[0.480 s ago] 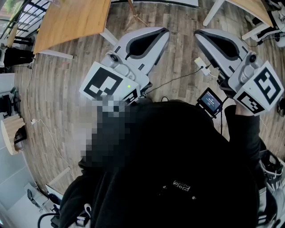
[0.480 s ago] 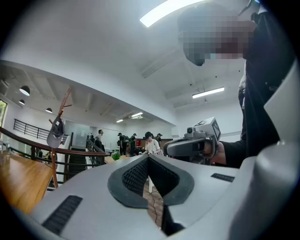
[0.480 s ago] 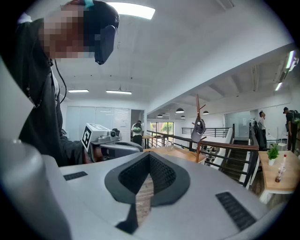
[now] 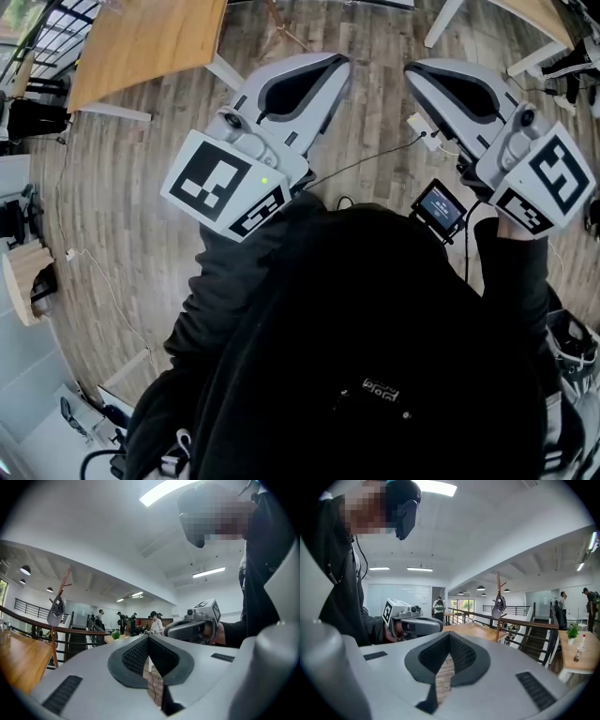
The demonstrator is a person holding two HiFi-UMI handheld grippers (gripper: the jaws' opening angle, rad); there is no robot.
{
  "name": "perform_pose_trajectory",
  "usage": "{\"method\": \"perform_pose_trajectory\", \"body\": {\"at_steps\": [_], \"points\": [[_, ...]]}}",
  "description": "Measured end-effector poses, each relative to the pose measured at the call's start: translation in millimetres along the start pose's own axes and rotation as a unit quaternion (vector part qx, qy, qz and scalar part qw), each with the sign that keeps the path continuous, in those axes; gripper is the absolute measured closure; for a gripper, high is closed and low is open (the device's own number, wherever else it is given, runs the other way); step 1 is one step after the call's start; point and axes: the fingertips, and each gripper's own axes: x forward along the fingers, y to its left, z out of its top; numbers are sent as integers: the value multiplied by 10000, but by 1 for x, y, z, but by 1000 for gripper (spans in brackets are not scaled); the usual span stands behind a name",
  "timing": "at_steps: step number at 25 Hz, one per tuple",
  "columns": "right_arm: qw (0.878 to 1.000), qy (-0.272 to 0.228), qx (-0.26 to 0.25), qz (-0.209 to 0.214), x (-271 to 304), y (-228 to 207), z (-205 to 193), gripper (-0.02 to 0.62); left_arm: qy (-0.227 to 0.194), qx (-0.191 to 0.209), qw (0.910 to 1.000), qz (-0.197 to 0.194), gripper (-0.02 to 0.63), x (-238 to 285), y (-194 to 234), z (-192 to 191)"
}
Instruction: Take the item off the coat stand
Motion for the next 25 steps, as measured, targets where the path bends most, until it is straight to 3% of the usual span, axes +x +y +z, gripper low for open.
{"method": "perform_pose_trajectory", "body": {"at_steps": [10,17,25], "points": [[9992,10,371,165,3,-13,-8,583,146,-100,9998,66,606,0,3,-9],[9997,-8,240,59,4,-10,-9,583,87,-22,9998,160,606,-6,12,-14],[9998,4,158,-103,-1,-13,-14,583,2,45,10000,-44,606,8,14,-23]]}}
